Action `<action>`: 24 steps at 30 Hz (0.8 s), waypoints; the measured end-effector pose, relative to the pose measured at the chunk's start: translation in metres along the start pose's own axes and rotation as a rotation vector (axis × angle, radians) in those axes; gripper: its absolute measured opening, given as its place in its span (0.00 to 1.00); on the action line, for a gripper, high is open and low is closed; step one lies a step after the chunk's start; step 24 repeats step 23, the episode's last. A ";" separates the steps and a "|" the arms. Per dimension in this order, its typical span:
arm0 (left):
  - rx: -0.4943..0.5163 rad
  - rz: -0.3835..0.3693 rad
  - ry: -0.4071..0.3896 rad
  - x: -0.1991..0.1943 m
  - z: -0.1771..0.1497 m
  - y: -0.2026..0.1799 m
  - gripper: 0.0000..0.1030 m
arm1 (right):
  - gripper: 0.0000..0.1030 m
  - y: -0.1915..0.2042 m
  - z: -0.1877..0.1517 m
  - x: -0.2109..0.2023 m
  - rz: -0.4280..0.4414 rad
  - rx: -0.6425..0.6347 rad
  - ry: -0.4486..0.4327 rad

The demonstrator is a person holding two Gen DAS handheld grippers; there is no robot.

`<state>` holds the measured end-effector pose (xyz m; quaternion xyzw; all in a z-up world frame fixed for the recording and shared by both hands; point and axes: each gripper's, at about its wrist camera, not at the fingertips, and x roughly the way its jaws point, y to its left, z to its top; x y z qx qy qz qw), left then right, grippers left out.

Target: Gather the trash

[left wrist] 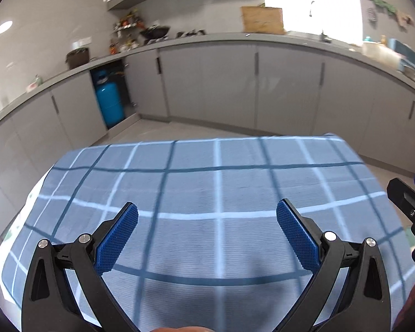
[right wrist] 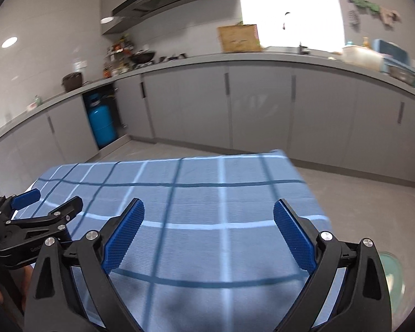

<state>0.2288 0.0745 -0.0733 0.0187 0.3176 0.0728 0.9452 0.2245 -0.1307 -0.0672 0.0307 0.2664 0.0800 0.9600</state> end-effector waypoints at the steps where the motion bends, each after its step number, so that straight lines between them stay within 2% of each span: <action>1: -0.010 0.012 0.013 0.005 -0.001 0.007 0.96 | 0.91 0.007 0.000 0.007 0.014 -0.007 0.009; 9: -0.044 0.069 0.064 0.029 -0.008 0.037 0.96 | 0.91 0.030 -0.001 0.034 0.075 -0.035 0.035; 24: -0.037 0.101 0.076 0.038 -0.010 0.039 0.96 | 0.91 0.024 -0.009 0.040 0.083 -0.013 0.058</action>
